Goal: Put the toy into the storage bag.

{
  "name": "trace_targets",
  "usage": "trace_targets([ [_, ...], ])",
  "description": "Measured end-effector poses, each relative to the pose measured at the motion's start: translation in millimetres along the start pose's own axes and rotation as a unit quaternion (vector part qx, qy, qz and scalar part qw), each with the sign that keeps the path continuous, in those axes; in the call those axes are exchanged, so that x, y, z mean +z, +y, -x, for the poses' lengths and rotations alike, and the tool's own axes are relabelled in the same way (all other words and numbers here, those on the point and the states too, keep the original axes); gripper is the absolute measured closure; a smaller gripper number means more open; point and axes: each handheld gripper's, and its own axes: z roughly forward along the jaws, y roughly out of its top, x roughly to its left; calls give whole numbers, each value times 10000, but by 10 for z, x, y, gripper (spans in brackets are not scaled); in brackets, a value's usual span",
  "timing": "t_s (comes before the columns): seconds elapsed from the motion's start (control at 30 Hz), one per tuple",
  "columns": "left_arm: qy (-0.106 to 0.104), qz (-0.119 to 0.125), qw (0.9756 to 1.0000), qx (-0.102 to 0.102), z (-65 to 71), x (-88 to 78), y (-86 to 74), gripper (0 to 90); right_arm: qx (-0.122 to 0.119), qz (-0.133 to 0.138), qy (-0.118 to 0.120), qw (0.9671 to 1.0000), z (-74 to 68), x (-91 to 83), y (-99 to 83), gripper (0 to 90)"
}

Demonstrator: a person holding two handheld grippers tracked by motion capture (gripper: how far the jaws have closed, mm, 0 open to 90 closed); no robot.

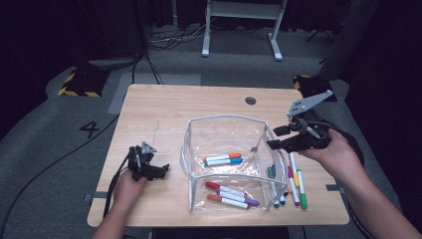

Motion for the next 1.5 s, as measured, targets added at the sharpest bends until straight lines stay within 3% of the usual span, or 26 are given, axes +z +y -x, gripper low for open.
trace_targets([
  [0.17,0,0,10000,-1,0,0,0,0,489,107,-180,9986,220,-139,-271,422],
  [0.3,-8,1,10000,6,-2,0,-1,0,836,112,-364,9958,367,-199,-489,327],
  [0.43,-18,-2,10000,-10,-9,-2,-3,0,1053,128,-677,9920,463,-231,-687,234],
  [0.6,19,-4,10000,-35,-18,-2,-1,0,1327,66,-831,9876,573,-201,-934,236],
  [0.77,18,-4,10000,-36,-18,-2,-1,0,1543,-139,-875,9840,659,-52,-1186,328],
  [0.9,19,-6,10000,-35,-18,-2,-1,0,1567,-323,-945,9826,692,134,-1391,365],
  [1.23,14,-15,10000,-10,-20,-4,-2,0,1980,-733,-574,9758,717,571,-1844,435],
  [1.5,11,-15,10000,-6,-21,-4,-3,0,2075,-1188,-558,9694,660,840,-2069,458],
])
